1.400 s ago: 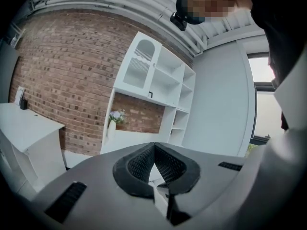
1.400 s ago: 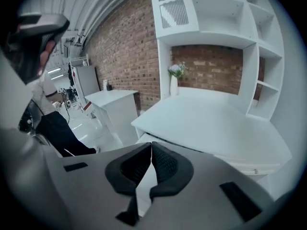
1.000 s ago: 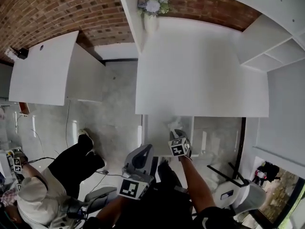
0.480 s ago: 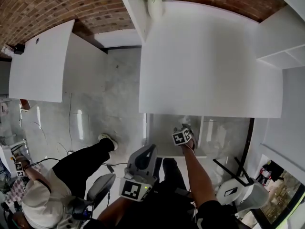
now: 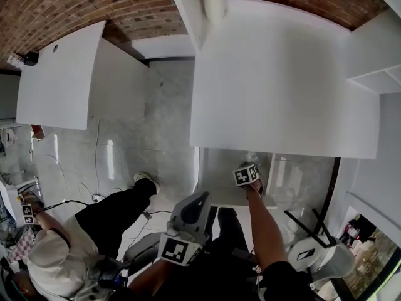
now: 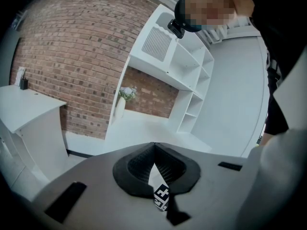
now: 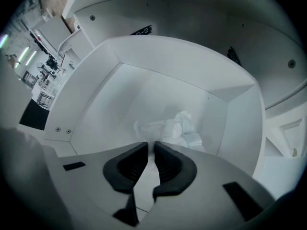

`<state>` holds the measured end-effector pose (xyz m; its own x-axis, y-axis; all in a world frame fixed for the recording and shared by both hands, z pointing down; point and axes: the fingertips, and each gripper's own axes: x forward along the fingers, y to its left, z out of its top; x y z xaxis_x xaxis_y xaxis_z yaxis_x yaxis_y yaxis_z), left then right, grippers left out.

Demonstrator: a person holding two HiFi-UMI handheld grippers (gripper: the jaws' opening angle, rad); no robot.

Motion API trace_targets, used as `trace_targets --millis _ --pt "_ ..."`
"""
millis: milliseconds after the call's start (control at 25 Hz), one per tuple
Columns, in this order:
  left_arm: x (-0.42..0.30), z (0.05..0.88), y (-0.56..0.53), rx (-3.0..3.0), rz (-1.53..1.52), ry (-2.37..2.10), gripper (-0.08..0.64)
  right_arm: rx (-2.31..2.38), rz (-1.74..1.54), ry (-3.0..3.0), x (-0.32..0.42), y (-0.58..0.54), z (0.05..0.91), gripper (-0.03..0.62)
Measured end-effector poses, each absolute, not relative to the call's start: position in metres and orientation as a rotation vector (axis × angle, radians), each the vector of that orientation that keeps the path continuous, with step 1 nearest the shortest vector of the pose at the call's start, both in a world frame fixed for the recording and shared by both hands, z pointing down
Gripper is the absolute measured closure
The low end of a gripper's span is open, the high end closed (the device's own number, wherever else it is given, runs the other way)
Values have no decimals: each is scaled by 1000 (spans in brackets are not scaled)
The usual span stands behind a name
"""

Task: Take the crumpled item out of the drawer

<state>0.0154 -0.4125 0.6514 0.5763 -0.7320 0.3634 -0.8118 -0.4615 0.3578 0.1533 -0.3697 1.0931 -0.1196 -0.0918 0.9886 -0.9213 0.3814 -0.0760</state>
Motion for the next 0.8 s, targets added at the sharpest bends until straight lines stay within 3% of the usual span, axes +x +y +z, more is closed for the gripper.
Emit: trace_targets --millis 320,800 --pt "17 627 -393 2339 186 -1230 543 964 914 -1597 151 -371 1046 571" --pt "25 532 -292 2456 100 -1349 543 1261 733 -1972 156 -324 820 572"
